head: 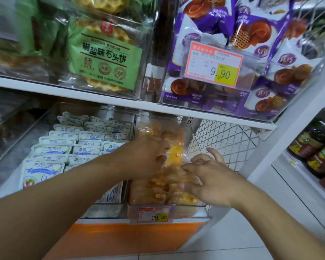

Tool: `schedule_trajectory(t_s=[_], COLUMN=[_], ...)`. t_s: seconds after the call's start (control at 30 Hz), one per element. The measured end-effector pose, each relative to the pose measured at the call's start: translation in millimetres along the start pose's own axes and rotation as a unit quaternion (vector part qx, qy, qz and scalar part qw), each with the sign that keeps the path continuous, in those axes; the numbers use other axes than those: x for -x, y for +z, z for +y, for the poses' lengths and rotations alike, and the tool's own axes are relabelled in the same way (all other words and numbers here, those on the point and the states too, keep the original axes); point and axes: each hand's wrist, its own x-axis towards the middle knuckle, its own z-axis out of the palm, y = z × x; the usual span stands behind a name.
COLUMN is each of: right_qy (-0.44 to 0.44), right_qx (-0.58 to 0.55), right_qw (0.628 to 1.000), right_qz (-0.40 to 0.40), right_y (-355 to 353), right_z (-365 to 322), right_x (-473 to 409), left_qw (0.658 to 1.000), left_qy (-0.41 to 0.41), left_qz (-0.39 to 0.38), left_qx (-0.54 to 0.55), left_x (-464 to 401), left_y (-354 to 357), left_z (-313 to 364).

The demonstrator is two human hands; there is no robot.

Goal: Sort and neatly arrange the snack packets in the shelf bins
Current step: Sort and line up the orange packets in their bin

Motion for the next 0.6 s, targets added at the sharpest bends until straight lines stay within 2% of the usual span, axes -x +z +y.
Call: schedule_trajectory(t_s=[0.13,0.27,0.47,0.6], right_qy=[0.003,0.004,0.002,0.006], right_qx=[-0.024,-0.054,-0.078,-0.101], right_qw=[1.0,0.998,0.996,0.993], right_qz=[0.017,0.032,0.05,0.057], right_y=[9,12,16,17], right_z=[-1,0,2,0], right_x=[11,14,14,16], left_qw=[0.994,0.986,0.984,0.987], left_qy=[-0.044,-0.073,-0.104,-0.114], left_qz=[-0.091,-0.135,-0.137,-0.11], left_qx=[-0.051,-0.057,-0.047,-0.036], left_x=[-58,-77,-88,-91], left_y=[15,26,34,41], left_z=[-10,-8,-10,-15])
